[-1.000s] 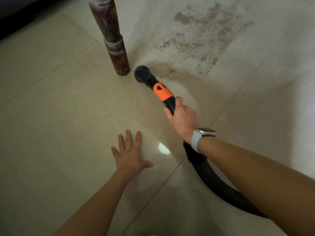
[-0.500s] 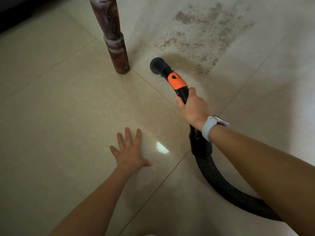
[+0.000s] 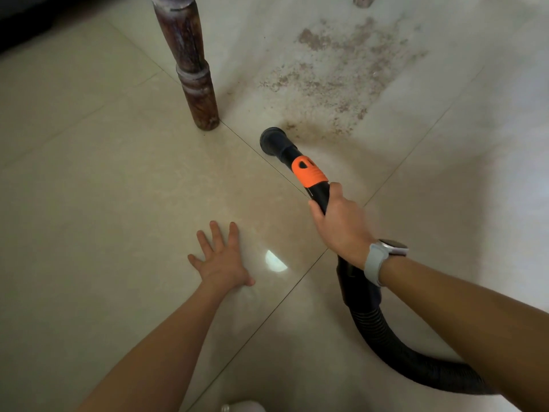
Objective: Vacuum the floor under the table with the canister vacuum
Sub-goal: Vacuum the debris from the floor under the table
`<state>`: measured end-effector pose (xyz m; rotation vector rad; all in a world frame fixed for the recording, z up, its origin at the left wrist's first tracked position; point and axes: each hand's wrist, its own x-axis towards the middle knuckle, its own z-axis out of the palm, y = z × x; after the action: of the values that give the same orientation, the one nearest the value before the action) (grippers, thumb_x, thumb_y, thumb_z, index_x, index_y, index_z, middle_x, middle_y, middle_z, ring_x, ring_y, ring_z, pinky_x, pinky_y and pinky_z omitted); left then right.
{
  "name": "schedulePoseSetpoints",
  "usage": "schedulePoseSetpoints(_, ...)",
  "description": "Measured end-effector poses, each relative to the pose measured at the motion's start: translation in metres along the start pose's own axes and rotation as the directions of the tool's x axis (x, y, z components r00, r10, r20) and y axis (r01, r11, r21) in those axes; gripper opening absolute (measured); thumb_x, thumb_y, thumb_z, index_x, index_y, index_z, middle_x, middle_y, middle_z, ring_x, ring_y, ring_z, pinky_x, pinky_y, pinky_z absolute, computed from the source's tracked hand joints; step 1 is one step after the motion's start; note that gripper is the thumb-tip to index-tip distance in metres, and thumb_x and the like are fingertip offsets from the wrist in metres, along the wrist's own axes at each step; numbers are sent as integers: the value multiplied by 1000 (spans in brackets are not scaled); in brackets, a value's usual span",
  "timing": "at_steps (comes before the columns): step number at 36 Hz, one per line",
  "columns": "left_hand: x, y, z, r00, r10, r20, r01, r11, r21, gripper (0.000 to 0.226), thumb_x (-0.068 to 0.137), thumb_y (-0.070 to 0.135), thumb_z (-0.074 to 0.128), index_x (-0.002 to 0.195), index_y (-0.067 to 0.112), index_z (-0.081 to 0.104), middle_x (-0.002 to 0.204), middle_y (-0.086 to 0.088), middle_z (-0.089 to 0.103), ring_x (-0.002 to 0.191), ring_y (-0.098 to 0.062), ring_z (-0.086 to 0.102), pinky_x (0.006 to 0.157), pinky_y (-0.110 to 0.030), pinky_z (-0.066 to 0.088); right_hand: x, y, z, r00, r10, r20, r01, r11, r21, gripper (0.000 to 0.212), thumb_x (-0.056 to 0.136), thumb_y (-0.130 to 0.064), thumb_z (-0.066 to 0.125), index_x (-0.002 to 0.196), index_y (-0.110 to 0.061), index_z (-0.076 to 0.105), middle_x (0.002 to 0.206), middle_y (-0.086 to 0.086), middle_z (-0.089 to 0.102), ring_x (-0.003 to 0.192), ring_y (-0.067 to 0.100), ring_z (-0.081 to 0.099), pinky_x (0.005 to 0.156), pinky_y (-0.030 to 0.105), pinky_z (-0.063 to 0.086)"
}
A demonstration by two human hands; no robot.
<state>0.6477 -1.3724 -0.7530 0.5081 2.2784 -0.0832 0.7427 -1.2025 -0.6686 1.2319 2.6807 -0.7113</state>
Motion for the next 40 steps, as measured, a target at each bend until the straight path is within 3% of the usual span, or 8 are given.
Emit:
schedulePoseSetpoints(9, 1, 2, 1, 1000, -16, -6, 16, 1000, -13, 129, 68, 39, 81, 148, 30, -20, 152, -6, -35, 140, -37, -27, 110, -65, 9, -10, 25, -6, 999, 8, -32, -9, 1000, -26, 37, 99, -36, 44, 121, -8, 39, 81, 6, 53, 62, 23, 49, 52, 29, 32)
schedulePoseSetpoints(14, 1, 3, 1, 1000, -15, -9, 15, 1000, -2, 130, 67, 40, 82, 148, 29, -20, 152, -8, -34, 140, -38, -26, 109, -66, 10, 3, 15, 2, 998, -7, -58, 5, 999, -44, 36, 98, -37, 42, 120, -9, 38, 87, 9, 61, 68, 29, 56, 60, 32, 41)
schedulePoseSetpoints(17, 1, 3, 0, 1000, -13, -7, 13, 1000, 3, 130, 67, 40, 82, 148, 28, -20, 152, -8, -34, 140, -39, -26, 109, -66, 11, 19, 3, 1, 997, -4, -81, -2, 997, -80, 35, 98, -38, 41, 118, -10, 37, 83, 6, 53, 68, 29, 52, 59, 33, 37)
schedulePoseSetpoints(21, 1, 3, 0, 1000, -2, -1, 2, 1000, 27, 131, 68, 42, 81, 147, 26, -22, 151, -10, -35, 140, -40, -26, 108, -66, 12, 38, -10, 5, 994, -4, -109, -5, 997, -83, 36, 98, -39, 41, 117, -10, 37, 88, 9, 58, 67, 27, 50, 58, 34, 39)
schedulePoseSetpoints(28, 4, 1, 1, 1000, 15, 17, -15, 999, 40, 130, 70, 44, 79, 147, 25, -25, 150, -11, -37, 139, -41, -26, 108, -67, 11, 25, -4, 17, 998, 12, -66, -3, 990, 139, 39, 96, -35, 47, 123, -7, 37, 94, 11, 58, 71, 28, 58, 61, 36, 47)
schedulePoseSetpoints(33, 4, 0, 1, 1000, 15, 24, -16, 999, 34, 129, 70, 44, 79, 147, 27, -24, 150, -10, -37, 139, -41, -27, 108, -67, 10, -6, 9, 22, 1000, 21, 15, -25, 940, 340, 32, 94, -34, 52, 116, -13, 40, 82, 4, 57, 63, 22, 59, 57, 37, 52)
schedulePoseSetpoints(40, 4, 0, 1, 1000, 7, 22, -8, 1000, 30, 130, 70, 44, 80, 147, 28, -24, 151, -9, -37, 140, -40, -27, 108, -67, 10, -38, 32, 19, 996, 72, 56, -85, 947, 309, 30, 96, -45, 46, 108, -19, 39, 72, 2, 58, 61, 23, 61, 58, 41, 55)
